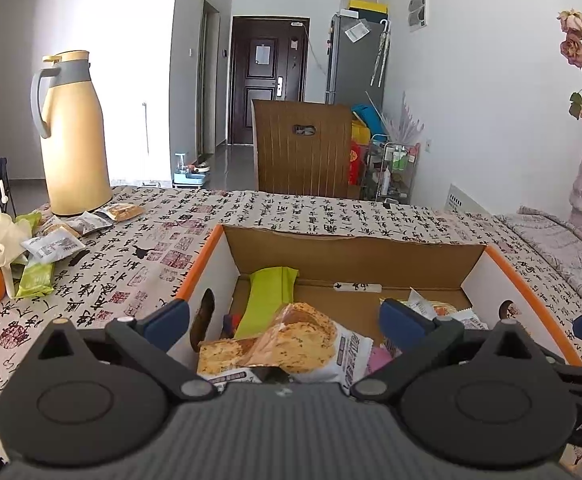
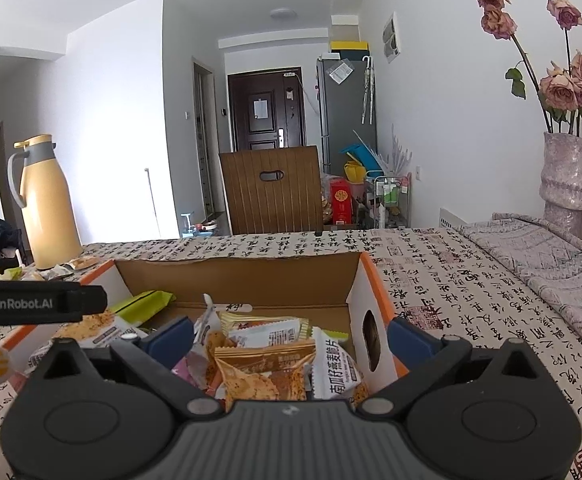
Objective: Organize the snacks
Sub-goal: 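Open both tools to release the cracker packs into the box, then move both tools back toward the snacks on the table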
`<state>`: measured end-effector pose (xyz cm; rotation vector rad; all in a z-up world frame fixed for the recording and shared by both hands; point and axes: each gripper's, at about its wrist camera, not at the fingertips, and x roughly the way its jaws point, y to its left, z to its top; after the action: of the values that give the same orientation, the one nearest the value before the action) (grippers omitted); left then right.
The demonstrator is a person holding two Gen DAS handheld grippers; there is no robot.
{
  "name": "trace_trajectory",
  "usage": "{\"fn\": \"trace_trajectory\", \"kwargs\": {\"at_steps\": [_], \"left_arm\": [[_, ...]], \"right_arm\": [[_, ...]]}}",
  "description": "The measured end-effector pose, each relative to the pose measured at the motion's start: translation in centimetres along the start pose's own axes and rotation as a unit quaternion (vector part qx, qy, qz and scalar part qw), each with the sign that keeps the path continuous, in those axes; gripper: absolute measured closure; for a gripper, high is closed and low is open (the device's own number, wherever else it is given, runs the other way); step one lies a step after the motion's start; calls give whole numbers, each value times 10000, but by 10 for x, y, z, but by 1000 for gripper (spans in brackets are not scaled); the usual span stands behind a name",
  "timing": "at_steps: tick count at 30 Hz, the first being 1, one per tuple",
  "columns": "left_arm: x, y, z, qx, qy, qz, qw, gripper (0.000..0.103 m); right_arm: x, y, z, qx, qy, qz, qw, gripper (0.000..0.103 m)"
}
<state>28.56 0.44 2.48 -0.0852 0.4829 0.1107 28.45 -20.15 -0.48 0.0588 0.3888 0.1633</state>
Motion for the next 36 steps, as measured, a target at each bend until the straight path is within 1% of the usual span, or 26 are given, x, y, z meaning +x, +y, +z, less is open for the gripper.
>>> {"fn": "trace_trajectory", "kwargs": {"at_steps": [4, 8, 14, 18, 27, 36], "left_arm": [[-3, -1, 2, -7, -36, 21, 10000, 0], [-8, -5, 5, 8, -84, 90, 9999, 0], [-29, -8, 14, -17, -195, 146, 9997, 0], [-44, -9, 13, -28, -199, 118, 9997, 0], [-76, -8, -4, 21, -165, 62, 9998, 0], [-99, -1, -25, 60, -75, 27, 9999, 0]], "right_arm": [[-2, -1, 4, -11, -48, -28, 10000, 0], [-12, -3, 12, -19, -198, -107, 9997, 0], [-29, -3, 21, -70, -343, -189, 9992, 0], [-43, -4, 22, -121, -396, -219, 9989, 0], [-78, -4, 11, -157, -397, -239, 9988, 0], [-106, -10, -11, -111, -191, -272, 9994, 0]]}}
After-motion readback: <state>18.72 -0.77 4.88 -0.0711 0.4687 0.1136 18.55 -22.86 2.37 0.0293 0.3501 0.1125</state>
